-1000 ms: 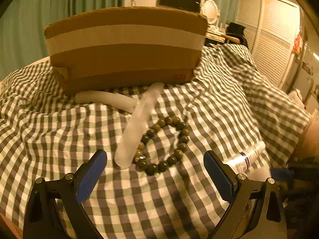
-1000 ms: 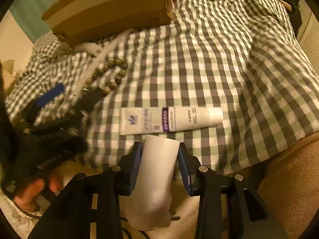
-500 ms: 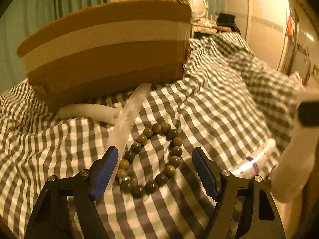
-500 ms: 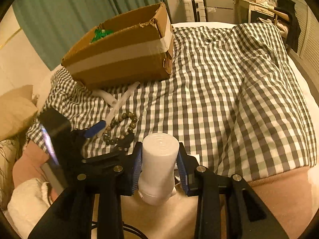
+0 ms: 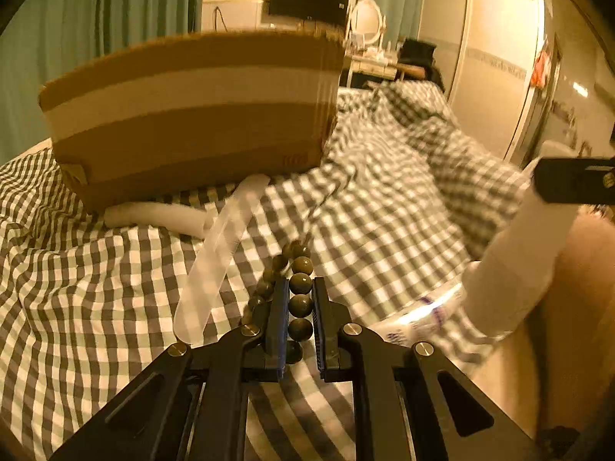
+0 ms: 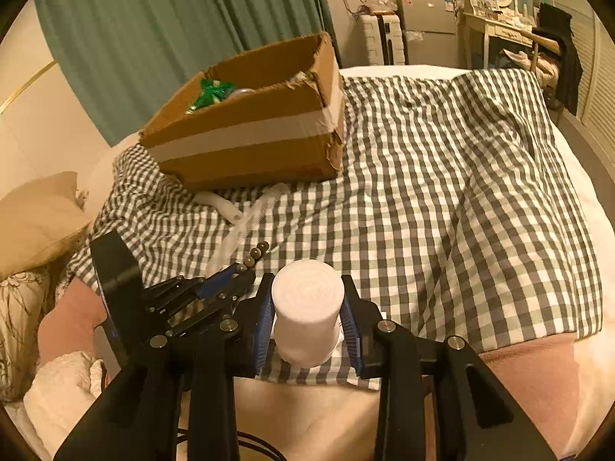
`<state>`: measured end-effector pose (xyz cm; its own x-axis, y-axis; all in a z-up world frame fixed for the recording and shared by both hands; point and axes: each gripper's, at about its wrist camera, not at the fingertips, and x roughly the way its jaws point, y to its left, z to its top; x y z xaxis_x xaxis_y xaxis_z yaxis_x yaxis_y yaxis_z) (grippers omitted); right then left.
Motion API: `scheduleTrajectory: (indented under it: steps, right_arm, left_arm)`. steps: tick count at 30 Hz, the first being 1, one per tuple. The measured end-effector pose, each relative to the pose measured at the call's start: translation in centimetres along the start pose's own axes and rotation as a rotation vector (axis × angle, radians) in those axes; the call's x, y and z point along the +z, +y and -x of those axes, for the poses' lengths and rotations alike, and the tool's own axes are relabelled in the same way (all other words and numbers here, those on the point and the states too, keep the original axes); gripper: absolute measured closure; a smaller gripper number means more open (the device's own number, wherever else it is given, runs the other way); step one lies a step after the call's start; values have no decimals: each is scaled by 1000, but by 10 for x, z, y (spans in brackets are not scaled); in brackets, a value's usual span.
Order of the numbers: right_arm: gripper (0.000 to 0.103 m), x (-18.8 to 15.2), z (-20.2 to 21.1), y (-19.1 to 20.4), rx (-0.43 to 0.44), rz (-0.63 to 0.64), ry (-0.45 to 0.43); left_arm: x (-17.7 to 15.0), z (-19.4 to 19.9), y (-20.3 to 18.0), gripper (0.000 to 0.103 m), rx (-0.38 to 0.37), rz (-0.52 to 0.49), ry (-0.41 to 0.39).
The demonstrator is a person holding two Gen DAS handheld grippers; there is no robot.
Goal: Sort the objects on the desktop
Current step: 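Grasp the bead bracelet with the left gripper while the right grasps the white cylinder, then carry the bracelet and cylinder over the cardboard box and release both inside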
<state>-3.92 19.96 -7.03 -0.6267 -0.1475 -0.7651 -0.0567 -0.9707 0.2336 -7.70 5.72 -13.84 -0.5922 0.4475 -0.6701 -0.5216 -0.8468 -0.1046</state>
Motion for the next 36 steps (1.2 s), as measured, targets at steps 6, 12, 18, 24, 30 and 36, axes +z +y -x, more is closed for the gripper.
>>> scheduleTrajectory:
  steps: [6,12,18,24,30,36]
  right_arm:
    - [71,2,21,15,11,24,-35]
    - [71,8,33,33,15,69,-64]
    - [71,19,37,45,20,104,-86]
    - [71,40,42,52,17,147,-125]
    - [71,71,42,58,37,168,-164]
    - [71,109,42,67,45,195,-216]
  left_arm:
    - [4,31,10,92,-14,72,-50]
    - [18,57,12,92,2,107,-99]
    - [35,80,15,92,33,148,-113]
    - [60,100,21,92,54,161,-156]
    - [99,118,25,92,83,116,-219]
    - [149,124,38,92,107,88,-274]
